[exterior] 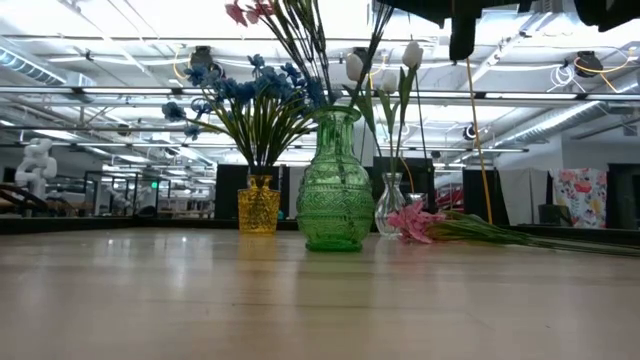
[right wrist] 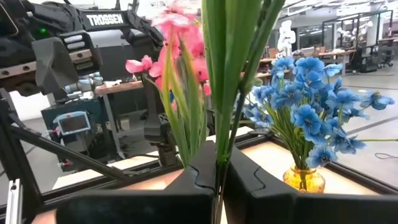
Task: Sort flowers into vase by color
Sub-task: Put the right pink flowers into the green vase
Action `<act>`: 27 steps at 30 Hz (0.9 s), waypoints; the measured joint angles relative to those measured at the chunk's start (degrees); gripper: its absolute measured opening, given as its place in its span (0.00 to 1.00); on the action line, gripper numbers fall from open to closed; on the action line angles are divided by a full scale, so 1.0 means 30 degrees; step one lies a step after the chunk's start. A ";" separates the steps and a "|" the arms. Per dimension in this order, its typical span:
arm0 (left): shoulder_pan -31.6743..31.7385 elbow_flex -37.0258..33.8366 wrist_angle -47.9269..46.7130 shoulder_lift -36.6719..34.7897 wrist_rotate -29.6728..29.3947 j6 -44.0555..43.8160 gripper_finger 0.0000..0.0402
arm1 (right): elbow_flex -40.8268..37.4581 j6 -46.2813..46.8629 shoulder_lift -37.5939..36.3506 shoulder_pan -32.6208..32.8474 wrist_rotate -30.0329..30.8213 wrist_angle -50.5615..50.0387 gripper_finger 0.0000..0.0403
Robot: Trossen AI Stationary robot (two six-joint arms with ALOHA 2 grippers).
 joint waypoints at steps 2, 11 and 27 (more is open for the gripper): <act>0.0000 0.0000 -0.0007 0.0005 0.0000 0.0016 0.58 | 0.0000 0.0146 0.0074 -0.0033 -0.0003 -0.0011 0.00; 0.0000 0.0000 -0.0353 0.0007 0.0000 -0.0098 0.58 | 0.0126 -0.0621 -0.0096 -0.0084 -0.0018 0.1207 0.00; 0.0859 -0.0007 -0.0382 0.0519 0.0038 -0.0119 0.58 | 0.0124 -0.0571 0.0849 -0.0717 -0.0033 0.1220 0.00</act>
